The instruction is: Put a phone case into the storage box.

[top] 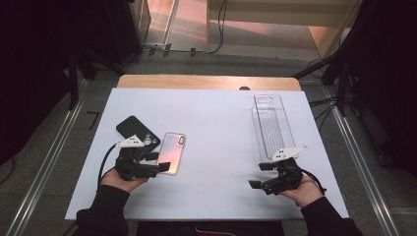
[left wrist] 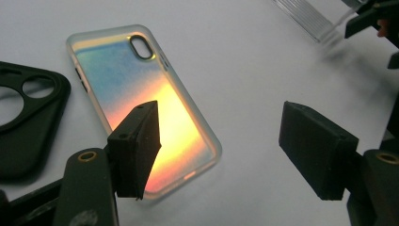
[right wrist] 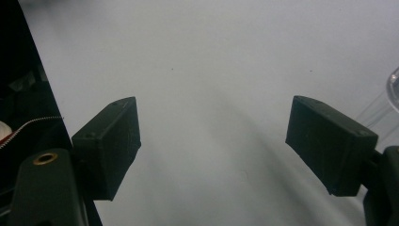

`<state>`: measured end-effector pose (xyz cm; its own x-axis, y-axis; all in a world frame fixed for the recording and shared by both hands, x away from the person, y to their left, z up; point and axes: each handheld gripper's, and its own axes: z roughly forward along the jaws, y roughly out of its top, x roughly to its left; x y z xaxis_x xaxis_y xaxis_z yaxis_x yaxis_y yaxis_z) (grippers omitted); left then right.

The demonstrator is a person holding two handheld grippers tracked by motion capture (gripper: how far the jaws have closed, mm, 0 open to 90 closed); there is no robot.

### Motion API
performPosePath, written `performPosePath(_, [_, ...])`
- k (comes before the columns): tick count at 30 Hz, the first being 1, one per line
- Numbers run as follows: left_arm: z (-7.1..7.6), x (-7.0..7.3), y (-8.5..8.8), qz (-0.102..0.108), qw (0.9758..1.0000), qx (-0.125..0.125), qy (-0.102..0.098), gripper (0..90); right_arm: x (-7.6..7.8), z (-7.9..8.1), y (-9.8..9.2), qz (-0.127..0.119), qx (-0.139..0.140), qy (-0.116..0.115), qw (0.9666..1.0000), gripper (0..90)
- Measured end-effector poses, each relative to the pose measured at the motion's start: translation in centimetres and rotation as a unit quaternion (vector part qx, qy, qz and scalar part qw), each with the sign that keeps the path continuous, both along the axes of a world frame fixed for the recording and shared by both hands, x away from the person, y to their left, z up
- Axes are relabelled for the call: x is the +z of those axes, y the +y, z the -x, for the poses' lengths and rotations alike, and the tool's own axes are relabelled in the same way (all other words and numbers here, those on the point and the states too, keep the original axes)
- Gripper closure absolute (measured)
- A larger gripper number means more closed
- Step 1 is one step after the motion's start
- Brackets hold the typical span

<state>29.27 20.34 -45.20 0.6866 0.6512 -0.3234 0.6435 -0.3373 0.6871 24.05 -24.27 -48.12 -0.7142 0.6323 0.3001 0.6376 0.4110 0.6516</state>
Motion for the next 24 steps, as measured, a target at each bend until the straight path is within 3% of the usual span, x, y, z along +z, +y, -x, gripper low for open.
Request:
performPosePath(5, [-1.2, 0.0, -1.2, -0.009, 0.9998, 0.015, 0.004, 27.1, 0.0, 0.0, 0.0, 0.0, 0.0, -0.003, 1.0, 16.2])
performPosePath(9, [-1.8, -0.2, -1.6, -0.015, 0.9998, 0.006, 0.009, 28.4, 0.0, 0.0, 0.0, 0.0, 0.001, -0.003, 1.0, 16.3])
performPosePath(11, [-2.1, -0.2, -1.7, -0.018, 0.9997, 0.003, 0.019, 33.7, 0.0, 0.1, 0.0, 0.0, 0.001, -0.003, 1.0, 16.3])
performPosePath(12, [-2.3, -0.3, -1.7, -0.018, 0.9996, 0.002, 0.024, 42.8, 0.0, 0.1, 0.0, 0.0, 0.001, -0.002, 1.0, 16.3])
performPosePath(13, [-2.5, -0.3, -1.7, -0.017, 0.9995, 0.003, 0.028, 42.8, 0.0, 0.1, 0.0, 0.0, 0.001, -0.002, 1.0, 16.3])
performPosePath(14, [-2.7, -0.4, -1.6, -0.021, 0.9992, 0.0, 0.034, 49.3, 0.0, 0.1, 0.1, 0.0, 0.002, -0.002, 1.0, 16.2])
performPosePath(15, [-2.8, -0.5, -1.5, -0.025, 0.9987, 0.0, 0.044, 60.0, 0.0, 0.1, 0.1, 0.001, 0.002, -0.003, 1.0, 16.3])
performPosePath(16, [-2.9, -0.8, -1.4, -0.024, 0.9984, -0.007, 0.051, 84.4, 0.0, 0.1, 0.1, 0.002, 0.003, -0.003, 1.0, 16.3])
performPosePath(17, [-3.0, -0.9, -1.3, -0.028, 0.9982, -0.01, 0.053, 84.4, 0.0, 0.1, 0.1, 0.002, 0.003, -0.003, 1.0, 16.3])
performPosePath(18, [-3.1, -1.2, -1.2, -0.037, 0.9974, -0.015, 0.06, 90.0, 0.0, 0.1, 0.1, 0.004, 0.004, -0.003, 1.0, 16.3])
performPosePath(21, [-3.0, -2.0, -1.2, -0.058, 0.9954, -0.024, 0.073, 90.0, 0.0, 0.1, 0.1, 0.004, 0.003, -0.004, 1.0, 16.3])
performPosePath(24, [-2.8, -2.3, -0.8, -0.059, 0.9949, -0.02, 0.079, 90.0, 0.0, 0.1, 0.0, 0.003, 0.004, -0.005, 1.0, 16.3])
